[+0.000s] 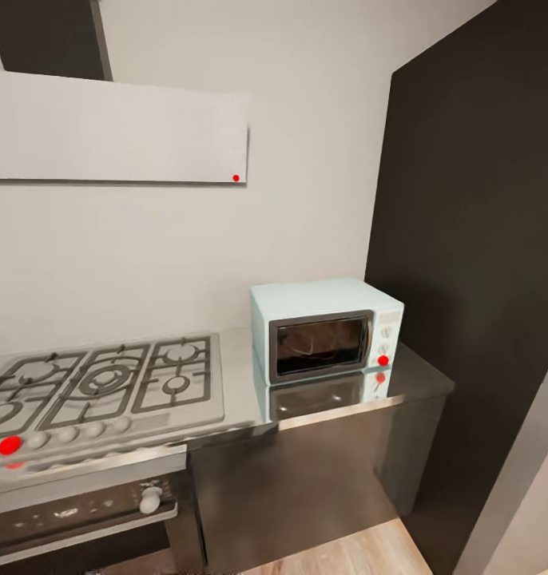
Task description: In the kitchen, take the popcorn bag from the countertop, put it into the microwave, and heat it until the popcorn is cooked so the cooked popcorn ends up inside the bag.
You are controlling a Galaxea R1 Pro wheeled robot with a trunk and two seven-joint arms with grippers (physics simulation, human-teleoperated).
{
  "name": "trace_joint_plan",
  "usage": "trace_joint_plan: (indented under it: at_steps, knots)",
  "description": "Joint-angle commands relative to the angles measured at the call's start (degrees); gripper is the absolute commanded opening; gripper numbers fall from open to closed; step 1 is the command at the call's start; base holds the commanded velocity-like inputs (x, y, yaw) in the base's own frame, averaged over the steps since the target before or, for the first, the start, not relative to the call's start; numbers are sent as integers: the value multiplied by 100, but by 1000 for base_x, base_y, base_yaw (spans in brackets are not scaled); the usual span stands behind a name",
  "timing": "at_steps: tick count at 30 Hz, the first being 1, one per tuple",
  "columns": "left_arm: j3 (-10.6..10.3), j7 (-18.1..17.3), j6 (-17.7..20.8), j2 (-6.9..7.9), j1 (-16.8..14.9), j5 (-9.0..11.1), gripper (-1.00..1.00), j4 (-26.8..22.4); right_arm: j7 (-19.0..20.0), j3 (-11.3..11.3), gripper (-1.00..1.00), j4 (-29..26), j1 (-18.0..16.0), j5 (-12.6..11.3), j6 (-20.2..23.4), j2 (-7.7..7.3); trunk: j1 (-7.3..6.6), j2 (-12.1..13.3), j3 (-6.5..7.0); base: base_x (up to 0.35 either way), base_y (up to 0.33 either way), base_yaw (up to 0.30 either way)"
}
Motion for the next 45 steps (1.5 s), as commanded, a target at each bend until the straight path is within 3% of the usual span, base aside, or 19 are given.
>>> trace_joint_plan:
  at_steps: [1, 10, 33, 45]
  knots:
    - [-48, -6, -12, -2, -6, 53, 100, 8, 9, -48, 100, 18, -6, 44, -34, -6, 0, -5, -8, 0, 0, 273]
    - [-48, -6, -187, -2, -5, 60, 100, 16, 9, -48, 100, 18, -6, 44, -42, 3, 0, -5, -8, 0, 0, 273]
    - [-40, 27, -205, -2, 3, 105, 100, 17, 3, -48, 100, 18, -6, 44, -52, 21, 0, -5, -8, 0, 0, 273]
    - [-52, 38, -199, -17, 3, 65, 100, 15, 9, -48, 100, 18, -6, 43, -86, 6, 0, -5, -8, 0, -56, 28]
